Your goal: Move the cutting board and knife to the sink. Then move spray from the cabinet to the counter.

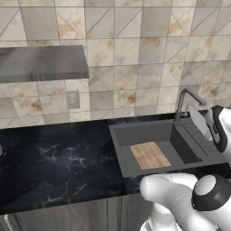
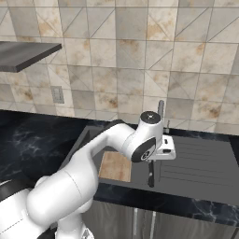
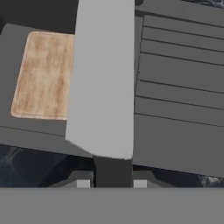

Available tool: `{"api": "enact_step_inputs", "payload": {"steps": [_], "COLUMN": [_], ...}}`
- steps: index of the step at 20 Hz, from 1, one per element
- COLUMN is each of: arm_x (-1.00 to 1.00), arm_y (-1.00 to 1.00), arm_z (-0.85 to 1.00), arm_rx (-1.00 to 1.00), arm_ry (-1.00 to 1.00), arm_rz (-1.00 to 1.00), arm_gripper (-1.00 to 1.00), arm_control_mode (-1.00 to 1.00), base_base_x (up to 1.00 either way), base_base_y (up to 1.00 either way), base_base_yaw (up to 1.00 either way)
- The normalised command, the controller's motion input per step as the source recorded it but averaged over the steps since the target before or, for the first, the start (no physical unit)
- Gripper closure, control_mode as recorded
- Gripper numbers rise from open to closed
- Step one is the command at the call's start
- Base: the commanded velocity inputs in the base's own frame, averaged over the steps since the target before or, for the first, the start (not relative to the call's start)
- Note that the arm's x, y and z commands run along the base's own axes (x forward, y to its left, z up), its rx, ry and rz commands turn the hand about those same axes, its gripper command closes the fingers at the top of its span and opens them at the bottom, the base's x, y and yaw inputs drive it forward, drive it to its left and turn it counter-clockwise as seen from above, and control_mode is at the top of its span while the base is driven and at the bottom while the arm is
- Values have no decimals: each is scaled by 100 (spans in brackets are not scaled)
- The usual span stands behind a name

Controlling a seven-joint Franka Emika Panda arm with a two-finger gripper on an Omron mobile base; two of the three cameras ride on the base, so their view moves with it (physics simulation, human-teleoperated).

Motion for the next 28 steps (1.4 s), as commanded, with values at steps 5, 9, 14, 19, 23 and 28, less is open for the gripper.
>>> {"api": "enact_step_inputs", "payload": {"steps": [5, 9, 14, 19, 23, 28], "arm_x": [2, 13, 25, 52, 63, 62], "arm_y": [14, 24, 23, 29, 29, 24], "arm_z": [-1, -4, -10, -16, -19, -18], "arm_rx": [0, 0, 0, 0, 0, 3], "arm_ry": [2, 7, 9, 18, 20, 16], "arm_rz": [13, 20, 22, 12, 13, 12], "arm_gripper": [100, 100, 100, 100, 100, 100], "arm_control_mode": [-100, -100, -100, -100, -100, -100], "base_base_x": [0, 0, 0, 0, 0, 0], "base_base_y": [7, 0, 0, 0, 0, 0], "base_base_yaw": [9, 0, 0, 0, 0, 0]}}
